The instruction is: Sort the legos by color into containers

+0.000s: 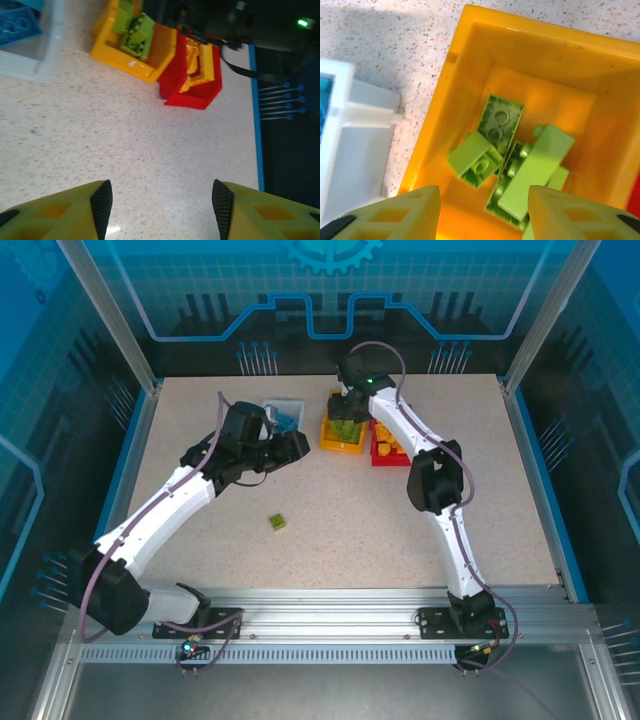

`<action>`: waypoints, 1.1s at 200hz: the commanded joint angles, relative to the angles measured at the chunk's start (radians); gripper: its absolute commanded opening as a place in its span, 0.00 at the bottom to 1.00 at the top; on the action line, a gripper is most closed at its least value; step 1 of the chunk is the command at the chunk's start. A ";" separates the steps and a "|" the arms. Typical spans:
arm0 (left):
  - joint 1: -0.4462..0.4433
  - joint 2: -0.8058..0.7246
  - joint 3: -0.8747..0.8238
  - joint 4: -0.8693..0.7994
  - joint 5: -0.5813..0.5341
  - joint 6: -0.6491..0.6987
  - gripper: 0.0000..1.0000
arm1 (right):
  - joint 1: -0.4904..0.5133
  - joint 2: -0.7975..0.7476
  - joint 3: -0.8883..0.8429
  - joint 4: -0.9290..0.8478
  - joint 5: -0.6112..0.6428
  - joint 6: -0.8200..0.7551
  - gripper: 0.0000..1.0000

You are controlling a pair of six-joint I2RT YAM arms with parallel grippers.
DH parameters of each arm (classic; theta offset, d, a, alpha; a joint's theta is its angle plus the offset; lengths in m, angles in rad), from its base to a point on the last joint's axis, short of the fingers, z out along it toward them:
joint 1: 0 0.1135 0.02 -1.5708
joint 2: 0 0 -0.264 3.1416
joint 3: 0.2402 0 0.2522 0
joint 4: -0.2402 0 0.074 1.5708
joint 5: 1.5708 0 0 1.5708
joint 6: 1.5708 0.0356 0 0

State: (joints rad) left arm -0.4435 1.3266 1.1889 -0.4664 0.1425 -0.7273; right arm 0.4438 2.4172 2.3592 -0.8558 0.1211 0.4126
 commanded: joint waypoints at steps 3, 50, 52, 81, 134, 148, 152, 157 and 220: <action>-0.006 -0.098 -0.010 -0.173 -0.176 0.006 0.59 | 0.078 -0.222 -0.156 0.094 0.032 -0.048 0.51; -0.001 -0.285 -0.136 -0.381 -0.324 -0.038 0.59 | 0.307 -0.503 -0.670 0.341 0.039 -0.077 0.59; -0.001 -0.294 -0.142 -0.388 -0.328 -0.041 0.60 | 0.317 -0.510 -0.687 0.348 0.041 -0.077 0.59; -0.001 -0.415 -0.224 -0.481 -0.385 -0.096 0.60 | 0.475 -0.519 -0.797 0.354 0.077 -0.041 0.67; -0.001 -0.618 -0.365 -0.560 -0.389 -0.196 0.60 | 0.615 -0.394 -0.777 0.327 0.116 0.039 0.77; -0.001 -0.661 -0.384 -0.588 -0.394 -0.217 0.59 | 0.624 -0.348 -0.748 0.300 0.121 0.055 0.78; -0.002 -0.674 -0.390 -0.595 -0.394 -0.221 0.59 | 0.626 -0.336 -0.742 0.298 0.123 0.056 0.78; -0.001 -0.688 -0.394 -0.602 -0.396 -0.225 0.59 | 0.628 -0.322 -0.737 0.296 0.125 0.058 0.78; 0.000 -0.712 -0.390 -0.610 -0.390 -0.232 0.59 | 0.629 -0.205 -0.661 0.258 0.148 0.063 0.60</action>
State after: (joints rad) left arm -0.4435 0.6121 0.7990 -1.0576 -0.2325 -0.9443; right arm 1.0645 2.1719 1.6398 -0.5648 0.2409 0.4667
